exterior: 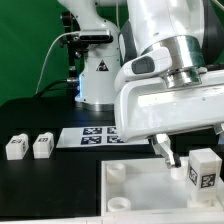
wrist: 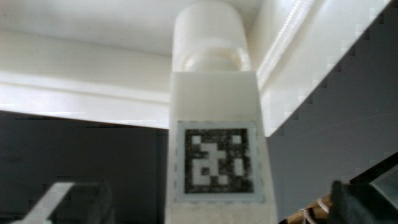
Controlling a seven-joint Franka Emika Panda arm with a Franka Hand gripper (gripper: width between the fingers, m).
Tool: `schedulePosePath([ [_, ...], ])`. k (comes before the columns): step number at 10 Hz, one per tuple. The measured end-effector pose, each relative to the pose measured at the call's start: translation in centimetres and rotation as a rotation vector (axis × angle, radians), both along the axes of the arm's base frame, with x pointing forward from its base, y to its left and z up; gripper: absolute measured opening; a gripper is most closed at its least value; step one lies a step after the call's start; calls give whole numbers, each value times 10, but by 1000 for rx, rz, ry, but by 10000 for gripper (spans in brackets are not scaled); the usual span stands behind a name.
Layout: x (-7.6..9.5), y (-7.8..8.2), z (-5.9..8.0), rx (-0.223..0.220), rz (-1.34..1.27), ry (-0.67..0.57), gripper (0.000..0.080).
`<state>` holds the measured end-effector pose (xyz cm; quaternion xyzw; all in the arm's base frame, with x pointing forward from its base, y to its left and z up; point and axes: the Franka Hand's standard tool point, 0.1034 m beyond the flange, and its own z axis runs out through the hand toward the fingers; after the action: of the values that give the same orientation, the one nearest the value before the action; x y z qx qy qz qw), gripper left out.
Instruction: Assemble one leg
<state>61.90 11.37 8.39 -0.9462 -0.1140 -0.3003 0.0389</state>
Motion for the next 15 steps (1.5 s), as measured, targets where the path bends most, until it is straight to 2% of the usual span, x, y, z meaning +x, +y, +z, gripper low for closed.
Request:
schedulePosePath([
  [2, 0, 0, 0, 0, 0, 0, 648],
  [7, 0, -1, 0, -2, 1, 5, 649],
  [9, 2, 1, 12, -9, 6, 96, 649],
  [10, 9, 2, 20, -6, 4, 86, 649],
  [11, 5, 2, 14, -14, 12, 174, 649],
  [14, 5, 5, 17, -33, 33, 465, 649],
  [15, 3, 5, 14, -40, 42, 570, 649],
])
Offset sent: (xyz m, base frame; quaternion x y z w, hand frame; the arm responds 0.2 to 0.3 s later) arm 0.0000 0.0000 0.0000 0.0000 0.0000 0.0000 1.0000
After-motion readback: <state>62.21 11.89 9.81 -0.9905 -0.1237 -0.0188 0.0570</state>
